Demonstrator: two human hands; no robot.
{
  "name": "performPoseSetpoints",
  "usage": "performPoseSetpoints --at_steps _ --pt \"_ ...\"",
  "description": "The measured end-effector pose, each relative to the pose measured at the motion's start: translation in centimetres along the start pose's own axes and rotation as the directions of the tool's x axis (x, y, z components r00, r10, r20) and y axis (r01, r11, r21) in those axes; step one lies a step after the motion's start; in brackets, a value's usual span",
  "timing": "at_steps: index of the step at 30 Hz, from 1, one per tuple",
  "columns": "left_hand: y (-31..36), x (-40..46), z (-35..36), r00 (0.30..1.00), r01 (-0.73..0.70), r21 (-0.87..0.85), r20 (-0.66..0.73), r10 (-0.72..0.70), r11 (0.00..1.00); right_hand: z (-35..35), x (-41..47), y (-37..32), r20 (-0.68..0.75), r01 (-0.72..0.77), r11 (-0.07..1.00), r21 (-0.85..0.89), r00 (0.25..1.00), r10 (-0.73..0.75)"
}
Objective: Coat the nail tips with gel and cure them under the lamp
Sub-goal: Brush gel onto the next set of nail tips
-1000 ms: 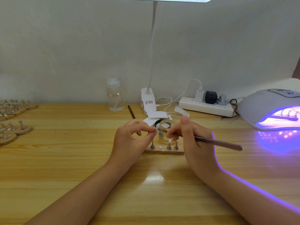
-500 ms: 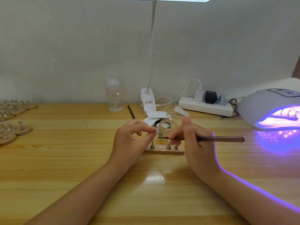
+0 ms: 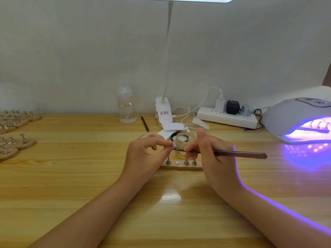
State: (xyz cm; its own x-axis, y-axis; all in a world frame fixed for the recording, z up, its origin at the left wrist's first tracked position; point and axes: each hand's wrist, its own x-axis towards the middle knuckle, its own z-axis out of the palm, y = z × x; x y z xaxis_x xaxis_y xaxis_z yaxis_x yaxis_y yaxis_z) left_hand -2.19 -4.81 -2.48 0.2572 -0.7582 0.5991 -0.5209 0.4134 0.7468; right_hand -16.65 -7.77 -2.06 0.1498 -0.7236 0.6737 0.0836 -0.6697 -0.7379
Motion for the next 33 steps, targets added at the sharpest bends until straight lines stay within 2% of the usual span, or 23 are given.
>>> performPoseSetpoints --at_steps 4,8,12,17,21,25,29,33 --pt "-0.08 0.03 -0.02 1.000 -0.005 0.004 0.005 0.005 1.000 -0.05 0.10 0.00 0.018 0.086 0.993 -0.075 0.996 -0.085" --pt "-0.10 -0.02 -0.04 1.000 0.003 -0.010 0.001 -0.003 1.000 0.03 -0.03 -0.13 -0.005 -0.036 0.999 0.012 0.999 0.036" --pt "-0.08 0.00 -0.04 1.000 0.000 -0.002 0.000 0.000 1.000 -0.08 0.09 -0.17 -0.014 0.026 0.999 -0.021 1.000 -0.027" --pt "0.04 -0.05 0.01 1.000 -0.003 0.001 0.001 0.003 1.000 -0.06 0.04 -0.32 -0.027 -0.060 0.998 0.014 0.998 0.060" --pt "-0.02 -0.01 0.04 1.000 -0.019 0.008 0.001 0.019 1.000 -0.10 0.10 -0.29 -0.008 0.016 0.999 -0.048 1.000 -0.016" --pt "-0.14 -0.03 0.05 1.000 -0.016 -0.010 0.004 0.016 1.000 0.01 0.05 -0.37 -0.024 -0.071 0.997 0.023 0.997 0.072" --pt "-0.23 0.02 0.08 1.000 -0.015 -0.016 0.004 0.015 1.000 -0.05 0.16 -0.27 -0.027 0.031 0.999 -0.024 0.999 -0.031" --pt "-0.16 0.00 0.06 1.000 -0.010 -0.019 0.005 0.010 1.000 -0.06 0.02 -0.41 -0.025 -0.069 0.997 0.014 0.997 0.070"
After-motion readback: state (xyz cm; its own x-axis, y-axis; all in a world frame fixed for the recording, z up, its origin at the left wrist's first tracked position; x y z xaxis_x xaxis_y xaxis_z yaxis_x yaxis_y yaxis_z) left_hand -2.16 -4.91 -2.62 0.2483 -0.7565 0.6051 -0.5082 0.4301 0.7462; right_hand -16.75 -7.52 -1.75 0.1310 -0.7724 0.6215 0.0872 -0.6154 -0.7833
